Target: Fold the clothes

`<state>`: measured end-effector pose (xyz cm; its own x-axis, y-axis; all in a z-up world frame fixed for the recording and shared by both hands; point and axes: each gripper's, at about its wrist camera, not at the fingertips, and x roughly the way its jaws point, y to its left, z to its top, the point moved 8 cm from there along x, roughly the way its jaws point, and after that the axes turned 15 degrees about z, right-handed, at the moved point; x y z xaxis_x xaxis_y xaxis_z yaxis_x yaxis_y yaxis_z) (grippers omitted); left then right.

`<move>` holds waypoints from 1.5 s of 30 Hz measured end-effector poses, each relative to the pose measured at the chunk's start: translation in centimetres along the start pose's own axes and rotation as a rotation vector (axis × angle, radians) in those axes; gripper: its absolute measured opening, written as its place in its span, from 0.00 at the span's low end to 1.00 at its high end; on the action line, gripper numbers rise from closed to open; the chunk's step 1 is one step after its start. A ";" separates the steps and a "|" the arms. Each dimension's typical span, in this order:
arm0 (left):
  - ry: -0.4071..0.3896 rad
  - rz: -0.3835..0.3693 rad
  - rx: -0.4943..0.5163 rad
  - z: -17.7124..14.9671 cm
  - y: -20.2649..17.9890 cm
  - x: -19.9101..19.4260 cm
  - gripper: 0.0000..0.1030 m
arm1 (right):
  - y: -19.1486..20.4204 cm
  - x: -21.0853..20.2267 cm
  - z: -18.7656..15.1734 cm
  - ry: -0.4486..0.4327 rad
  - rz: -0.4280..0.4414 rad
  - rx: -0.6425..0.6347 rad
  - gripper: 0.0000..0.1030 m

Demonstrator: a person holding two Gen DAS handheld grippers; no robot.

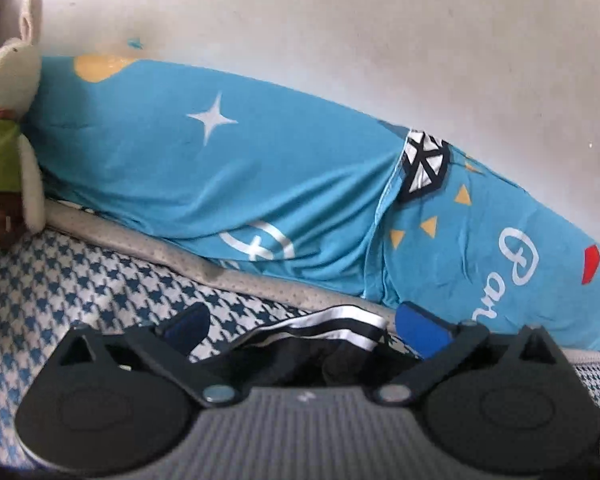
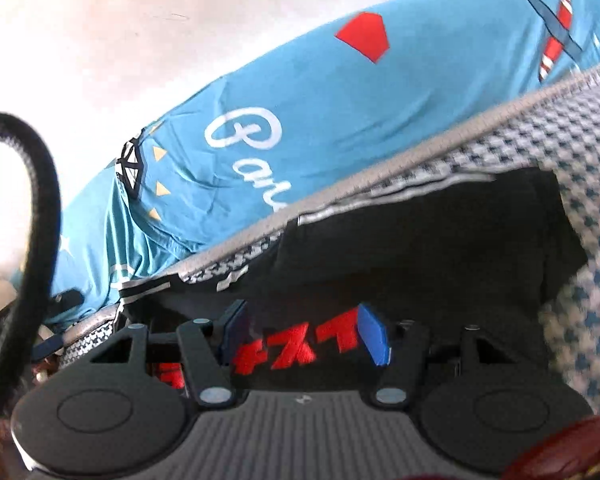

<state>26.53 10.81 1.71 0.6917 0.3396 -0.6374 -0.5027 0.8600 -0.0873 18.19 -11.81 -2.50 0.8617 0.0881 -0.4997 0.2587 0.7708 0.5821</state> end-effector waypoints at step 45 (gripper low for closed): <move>0.280 0.041 0.171 -10.9 0.4 -4.9 1.00 | -3.5 9.1 5.3 -0.038 -0.054 -0.317 0.58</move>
<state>17.22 5.36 -3.57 0.4916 0.2780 -0.8253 -0.4164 0.9074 0.0576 27.45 -17.07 -5.70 0.8677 0.0232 -0.4966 0.1605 0.9323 0.3240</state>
